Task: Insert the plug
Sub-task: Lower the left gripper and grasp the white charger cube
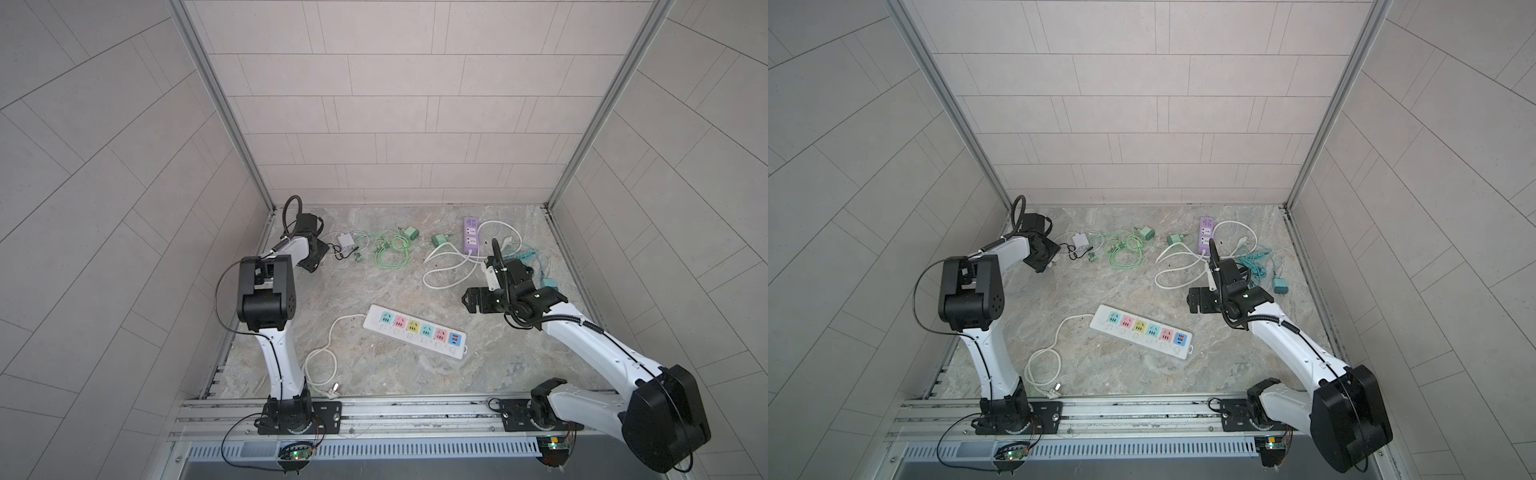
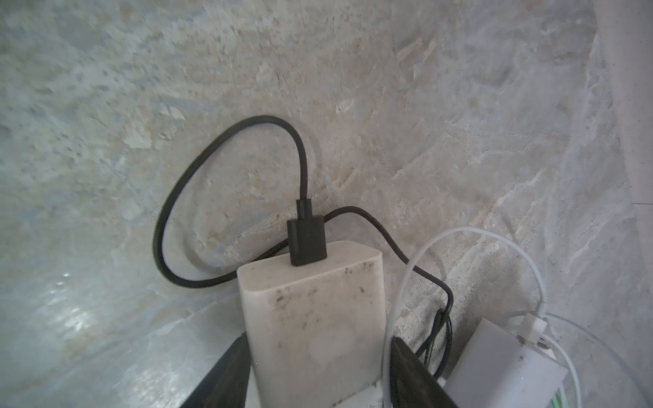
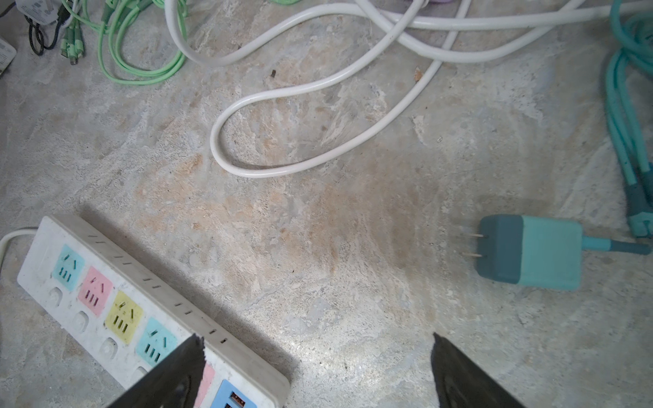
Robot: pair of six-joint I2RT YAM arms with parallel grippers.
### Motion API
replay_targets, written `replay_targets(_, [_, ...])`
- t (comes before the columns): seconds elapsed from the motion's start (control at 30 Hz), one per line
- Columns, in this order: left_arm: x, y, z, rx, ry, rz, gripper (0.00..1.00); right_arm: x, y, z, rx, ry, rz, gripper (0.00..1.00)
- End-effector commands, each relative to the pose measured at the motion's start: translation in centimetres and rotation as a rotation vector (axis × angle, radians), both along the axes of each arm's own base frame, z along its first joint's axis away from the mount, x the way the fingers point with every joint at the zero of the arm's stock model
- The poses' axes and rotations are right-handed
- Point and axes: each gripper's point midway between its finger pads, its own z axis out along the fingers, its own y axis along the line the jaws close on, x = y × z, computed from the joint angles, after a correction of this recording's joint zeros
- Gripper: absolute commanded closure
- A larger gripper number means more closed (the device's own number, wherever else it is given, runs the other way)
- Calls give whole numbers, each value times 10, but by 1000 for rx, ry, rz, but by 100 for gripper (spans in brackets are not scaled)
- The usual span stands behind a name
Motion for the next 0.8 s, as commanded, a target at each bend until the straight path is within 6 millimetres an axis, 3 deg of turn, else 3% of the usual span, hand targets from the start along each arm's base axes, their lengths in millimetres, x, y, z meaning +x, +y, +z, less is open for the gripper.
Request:
replay_targets(0.0, [-41,6,-34,16,194,-38,39,-4,-3,-2,-18,1,-1,1])
replay_targets(0.13, [-40,5,-41,17,233,-75,28,-4,-3,-4,-19,4,-2,1])
replay_targets(0.3, [-39,5,-50,14,280,-98,25,-3,-3,-5,-24,9,-2,1])
replay_targets(0.57, [-41,-6,-42,13,202,-160,51,-2,-5,-8,-37,16,-6,1])
replay_targets(0.77, [-54,-37,-8,123,109,-325,52,1,-4,-12,-41,33,-17,1])
